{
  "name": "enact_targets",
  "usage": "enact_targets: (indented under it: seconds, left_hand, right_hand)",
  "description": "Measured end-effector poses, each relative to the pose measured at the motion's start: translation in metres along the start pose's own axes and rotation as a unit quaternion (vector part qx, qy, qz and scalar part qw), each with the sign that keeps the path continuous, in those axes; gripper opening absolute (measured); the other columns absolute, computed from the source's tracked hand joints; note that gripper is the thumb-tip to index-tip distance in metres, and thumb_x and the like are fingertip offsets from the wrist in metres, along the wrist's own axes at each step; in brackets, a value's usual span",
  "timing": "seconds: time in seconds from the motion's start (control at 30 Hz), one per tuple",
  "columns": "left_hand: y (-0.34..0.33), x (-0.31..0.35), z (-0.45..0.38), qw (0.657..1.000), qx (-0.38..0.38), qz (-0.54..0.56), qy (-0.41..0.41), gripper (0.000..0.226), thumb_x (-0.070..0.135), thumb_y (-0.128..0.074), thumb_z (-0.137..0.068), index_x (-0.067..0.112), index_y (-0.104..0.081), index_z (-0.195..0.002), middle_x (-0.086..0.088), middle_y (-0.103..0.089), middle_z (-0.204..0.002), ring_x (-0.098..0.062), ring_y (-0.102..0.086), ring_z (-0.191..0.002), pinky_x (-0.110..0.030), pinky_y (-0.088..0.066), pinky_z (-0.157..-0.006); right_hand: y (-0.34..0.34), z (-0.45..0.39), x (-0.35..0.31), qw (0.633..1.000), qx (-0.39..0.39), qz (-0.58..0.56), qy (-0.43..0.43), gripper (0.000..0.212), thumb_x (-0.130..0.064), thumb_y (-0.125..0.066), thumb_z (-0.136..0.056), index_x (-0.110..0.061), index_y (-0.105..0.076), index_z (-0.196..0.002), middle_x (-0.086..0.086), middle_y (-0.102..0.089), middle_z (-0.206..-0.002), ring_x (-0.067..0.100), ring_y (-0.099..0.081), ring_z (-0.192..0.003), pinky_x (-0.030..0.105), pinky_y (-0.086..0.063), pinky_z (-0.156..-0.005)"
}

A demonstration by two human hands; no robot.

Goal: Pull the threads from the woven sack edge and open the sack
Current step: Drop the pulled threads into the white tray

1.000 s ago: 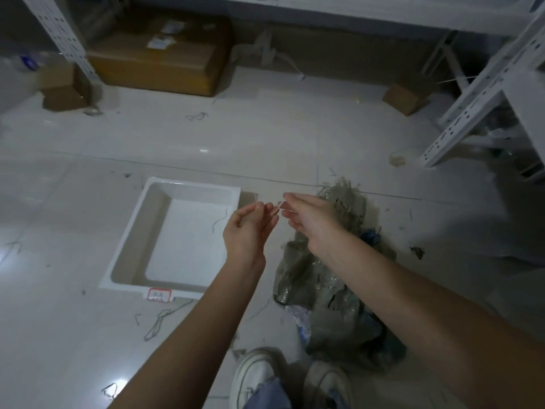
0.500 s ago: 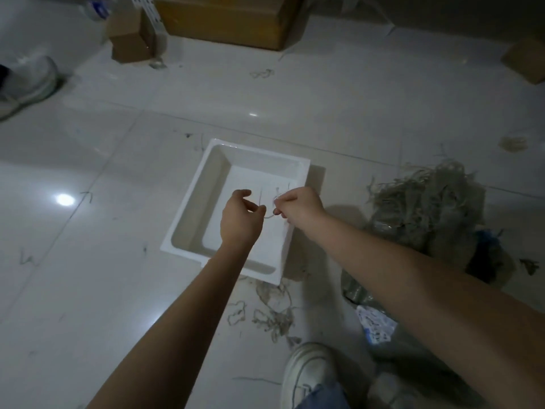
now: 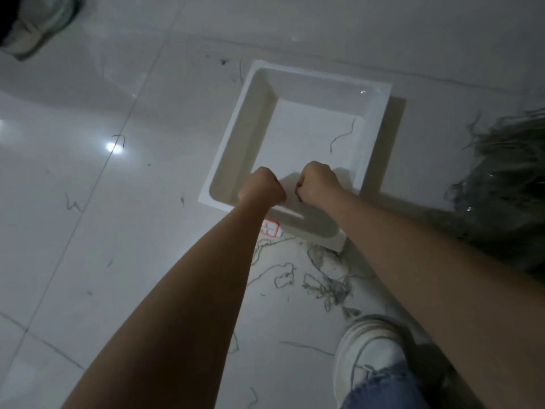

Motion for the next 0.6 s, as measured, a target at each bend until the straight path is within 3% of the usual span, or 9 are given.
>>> enact_targets:
  seconds: [0.1,0.23,0.43,0.53,0.6]
  left_hand:
    - [-0.012,-0.001,-0.005,0.998,-0.048,-0.040,0.018,0.035,0.008,-0.078,-0.059,-0.001,-0.069,-0.092,-0.015,-0.074,-0.085,-0.028,-0.072,-0.080,-0.038,-0.060,-0.081]
    - [-0.014,0.005,-0.001,0.993,-0.041,-0.110,0.016,0.025,0.011,-0.077,-0.062,0.004,-0.063,-0.081,-0.009,-0.064,-0.076,-0.027,-0.070,-0.088,-0.032,-0.056,-0.080]
    - [-0.009,0.006,0.008,0.976,0.021,-0.216,0.023,0.033,0.016,-0.062,-0.084,0.008,-0.057,-0.115,-0.008,-0.065,-0.111,-0.026,-0.062,-0.107,-0.029,-0.043,-0.079]
    - [0.003,0.014,0.014,0.965,0.036,-0.259,0.020,0.023,0.014,-0.056,-0.086,0.010,-0.060,-0.108,-0.006,-0.061,-0.094,-0.025,-0.063,-0.103,-0.028,-0.040,-0.075]
    - [0.011,0.022,0.018,0.964,0.024,-0.265,0.021,0.022,0.015,-0.057,-0.085,0.010,-0.060,-0.107,-0.005,-0.061,-0.095,-0.025,-0.063,-0.103,-0.029,-0.044,-0.081]
  right_hand:
    - [-0.003,-0.003,0.008,1.000,0.003,0.017,-0.010,0.019,-0.007,-0.065,-0.080,-0.002,-0.067,-0.098,0.018,-0.069,-0.104,0.034,-0.065,-0.098,0.033,-0.052,-0.082]
    - [-0.003,0.000,0.014,0.998,0.001,0.055,-0.015,0.020,-0.008,-0.064,-0.081,-0.004,-0.065,-0.101,0.015,-0.068,-0.106,0.032,-0.065,-0.100,0.032,-0.049,-0.075]
    - [0.002,0.009,0.006,0.993,-0.006,0.112,0.024,0.019,-0.004,-0.059,-0.085,-0.003,-0.063,-0.103,0.015,-0.066,-0.108,0.032,-0.062,-0.101,0.030,-0.041,-0.071]
    - [0.018,0.015,0.002,0.992,-0.017,0.112,0.047,0.005,-0.006,-0.057,-0.086,-0.006,-0.056,-0.081,0.012,-0.059,-0.085,0.030,-0.058,-0.087,0.029,-0.039,-0.069]
    - [0.035,0.020,-0.001,0.993,-0.015,0.097,0.062,0.007,-0.008,-0.058,-0.085,-0.005,-0.056,-0.079,0.012,-0.059,-0.084,0.032,-0.060,-0.088,0.029,-0.040,-0.069]
Point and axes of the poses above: each hand's wrist, its own z-axis away from the middle knuckle, its own y-axis out of the back of the hand, x = y × z, the point moved 8 cm from there along -z, towards the middle knuckle
